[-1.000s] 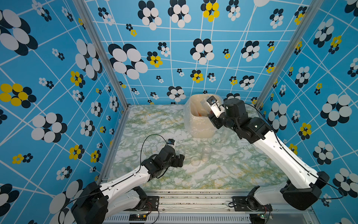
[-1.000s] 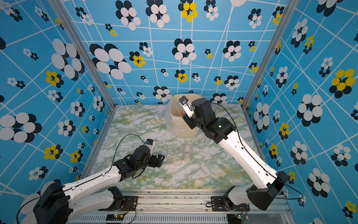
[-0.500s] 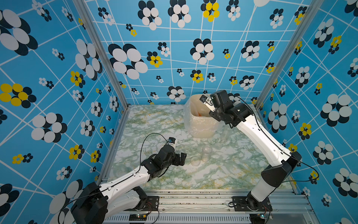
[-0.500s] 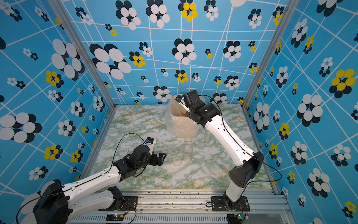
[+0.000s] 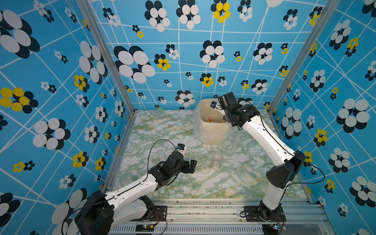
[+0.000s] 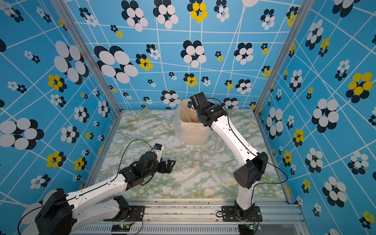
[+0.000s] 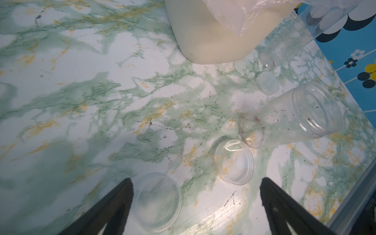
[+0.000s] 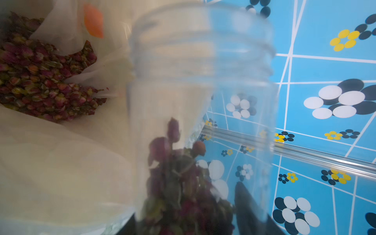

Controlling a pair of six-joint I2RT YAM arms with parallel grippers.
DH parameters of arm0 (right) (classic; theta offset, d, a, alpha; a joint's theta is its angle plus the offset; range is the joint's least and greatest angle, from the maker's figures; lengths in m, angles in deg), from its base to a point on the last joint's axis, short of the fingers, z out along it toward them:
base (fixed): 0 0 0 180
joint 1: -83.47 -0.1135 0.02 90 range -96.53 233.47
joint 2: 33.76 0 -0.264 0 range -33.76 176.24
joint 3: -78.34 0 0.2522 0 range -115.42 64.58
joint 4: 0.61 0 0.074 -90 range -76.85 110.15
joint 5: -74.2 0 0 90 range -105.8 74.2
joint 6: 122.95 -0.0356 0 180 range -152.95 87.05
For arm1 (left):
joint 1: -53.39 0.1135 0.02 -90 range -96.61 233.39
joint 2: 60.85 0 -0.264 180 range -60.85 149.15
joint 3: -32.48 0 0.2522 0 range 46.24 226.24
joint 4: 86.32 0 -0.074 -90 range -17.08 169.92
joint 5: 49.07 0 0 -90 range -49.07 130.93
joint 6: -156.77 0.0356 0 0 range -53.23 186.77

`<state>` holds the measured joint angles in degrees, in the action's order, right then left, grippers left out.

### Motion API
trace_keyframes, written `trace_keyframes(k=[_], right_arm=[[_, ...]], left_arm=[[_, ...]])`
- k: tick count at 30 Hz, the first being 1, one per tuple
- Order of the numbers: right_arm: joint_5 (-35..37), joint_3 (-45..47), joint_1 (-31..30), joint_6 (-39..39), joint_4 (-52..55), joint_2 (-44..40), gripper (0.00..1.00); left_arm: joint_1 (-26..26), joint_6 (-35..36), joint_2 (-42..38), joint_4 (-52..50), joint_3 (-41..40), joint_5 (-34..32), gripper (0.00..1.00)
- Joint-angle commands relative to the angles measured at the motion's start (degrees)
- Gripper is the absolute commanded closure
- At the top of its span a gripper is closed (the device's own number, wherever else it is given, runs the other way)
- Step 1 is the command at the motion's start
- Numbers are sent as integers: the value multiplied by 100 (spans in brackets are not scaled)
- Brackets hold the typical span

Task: Empty the moldy dried flower tea in the jars
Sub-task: Pour the moldy dried flower tea into the trash bin.

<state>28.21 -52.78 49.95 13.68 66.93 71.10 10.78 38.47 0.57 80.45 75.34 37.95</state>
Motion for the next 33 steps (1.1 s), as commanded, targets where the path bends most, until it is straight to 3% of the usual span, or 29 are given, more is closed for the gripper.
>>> trace_keyframes(k=[1, 12, 22, 33], right_arm=[[315, 131, 1, 385, -178, -120, 100], [747, 2225, -115, 2379, -2585, -943, 100], [890, 2367, -110, 3638, -3631, -850, 100], [780, 2200, -111, 4436, -3458, -817, 100]], left_arm=[[26, 53, 56, 192, 7, 48, 1], [34, -1, 217, 322, -3, 116, 1], [40, -38, 289, 386, 9, 165, 0], [60, -53, 251, 421, -43, 182, 1]])
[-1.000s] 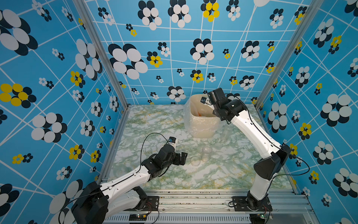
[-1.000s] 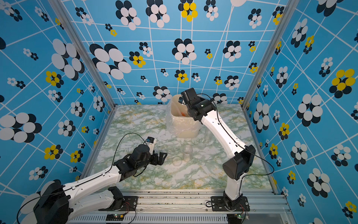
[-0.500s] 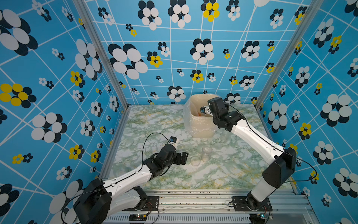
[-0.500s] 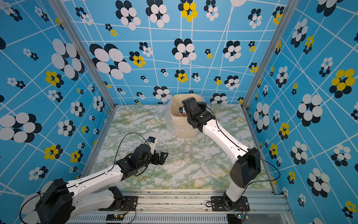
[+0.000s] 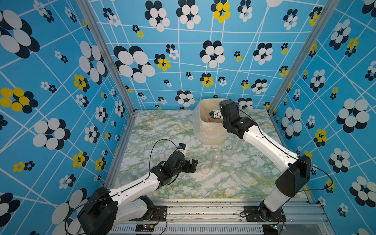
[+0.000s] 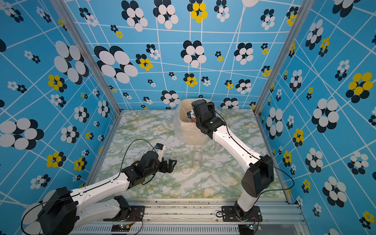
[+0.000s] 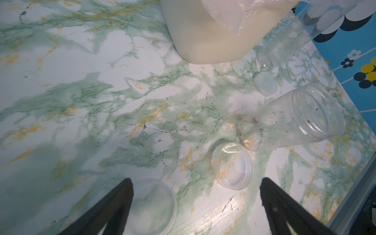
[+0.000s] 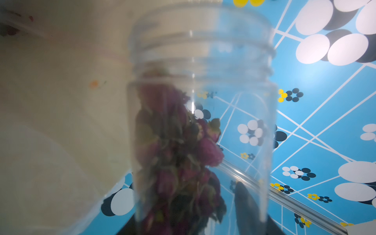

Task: Empty the moldy dried flower tea in the jars
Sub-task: Pour the moldy dried flower tea into the trash bin.

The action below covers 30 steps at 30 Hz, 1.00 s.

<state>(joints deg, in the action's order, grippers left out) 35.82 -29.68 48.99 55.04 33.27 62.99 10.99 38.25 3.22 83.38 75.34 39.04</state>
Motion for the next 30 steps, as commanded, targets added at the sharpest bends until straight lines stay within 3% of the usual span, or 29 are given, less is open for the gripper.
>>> trace_keyframes(k=[1, 18, 30], right_arm=[[11, -116, -9, 384, -48, -2, 100], [-340, -386, -10, 1589, 667, 28, 100], [-338, -1207, -8, 1582, 1753, 288, 100]], left_arm=[[44, -33, -8, 133, -41, 77, 1], [82, -50, 0, 284, -141, 112, 1], [153, -116, 42, 554, -266, 202, 1]])
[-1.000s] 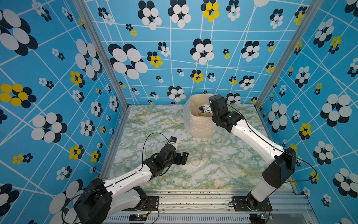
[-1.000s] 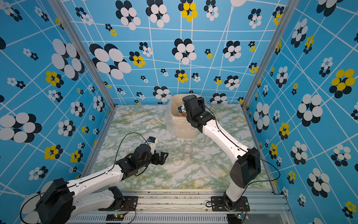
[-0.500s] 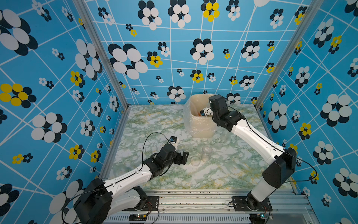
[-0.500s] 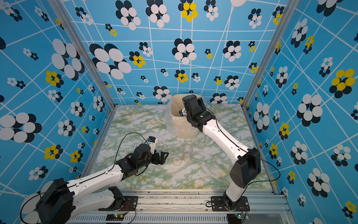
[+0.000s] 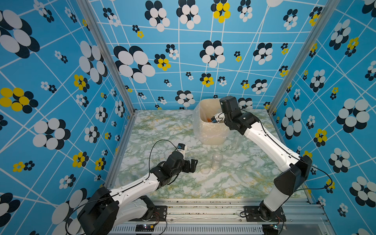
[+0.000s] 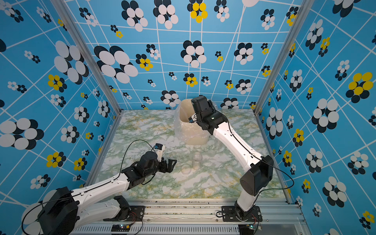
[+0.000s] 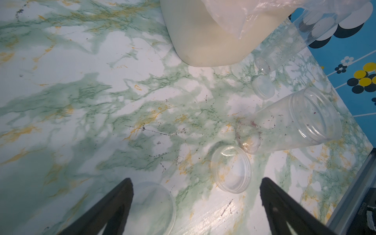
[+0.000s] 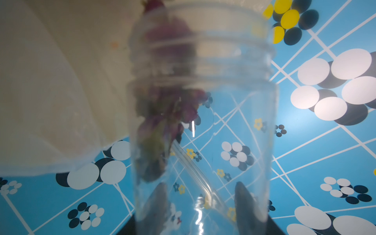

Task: Empty the moldy dried flower tea in the jars
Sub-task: Pour the moldy dried flower tea into the trash bin.

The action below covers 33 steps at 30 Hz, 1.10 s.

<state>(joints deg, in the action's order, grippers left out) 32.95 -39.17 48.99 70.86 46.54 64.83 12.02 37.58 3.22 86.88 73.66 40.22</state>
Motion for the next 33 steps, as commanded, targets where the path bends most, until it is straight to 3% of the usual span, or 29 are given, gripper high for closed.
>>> trace_keyframes(k=[1, 17, 33], right_arm=[[-50, -346, -10, -14, 546, 138, 100], [-87, -1200, -6, -65, 1513, 535, 100], [-274, -858, 25, 87, 1347, 698, 100]], left_arm=[[63, -43, 44, 234, -110, 104, 1], [237, -129, 128, 511, -228, 325, 1], [390, -253, 70, 652, -229, 579, 1]])
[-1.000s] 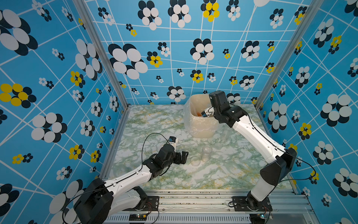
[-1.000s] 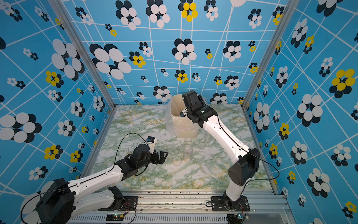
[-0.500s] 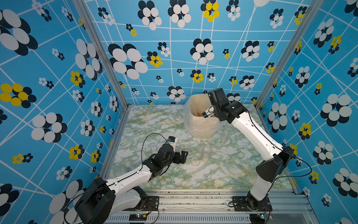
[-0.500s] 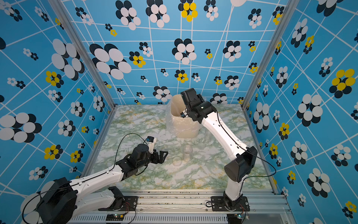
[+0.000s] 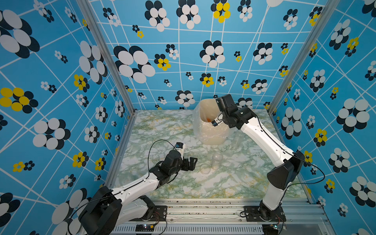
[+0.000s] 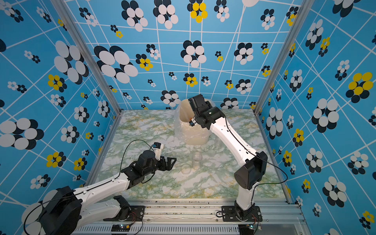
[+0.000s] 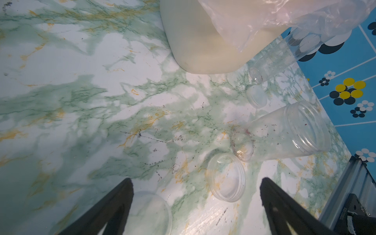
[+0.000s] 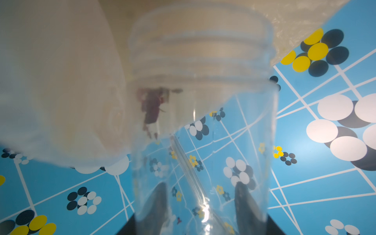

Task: Empty the moldy dried flower tea in the jars
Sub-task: Pour the moldy dried flower tea into the trash bin.

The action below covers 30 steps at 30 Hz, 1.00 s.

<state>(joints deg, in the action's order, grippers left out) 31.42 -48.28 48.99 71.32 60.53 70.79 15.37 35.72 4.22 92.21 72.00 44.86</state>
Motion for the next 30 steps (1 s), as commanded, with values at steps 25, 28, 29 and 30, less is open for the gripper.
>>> trace_keyframes(k=[25, 28, 29, 30], right_arm=[[-1892, -936, 708, -3594, 973, 108, 100], [-2456, -1100, 899, -4216, 1053, 110, 100], [-2665, -1140, 968, -4409, 1061, 88, 100], [-2842, -1174, 1027, -4541, 1063, 60, 100]], left_arm=[[981, -544, -531, -236, 1286, 1803, 1], [1177, -619, -328, -404, 1818, 2227, 3], [1248, -651, -253, -456, 1995, 2393, 4], [1314, -674, -174, -533, 2163, 2531, 5]])
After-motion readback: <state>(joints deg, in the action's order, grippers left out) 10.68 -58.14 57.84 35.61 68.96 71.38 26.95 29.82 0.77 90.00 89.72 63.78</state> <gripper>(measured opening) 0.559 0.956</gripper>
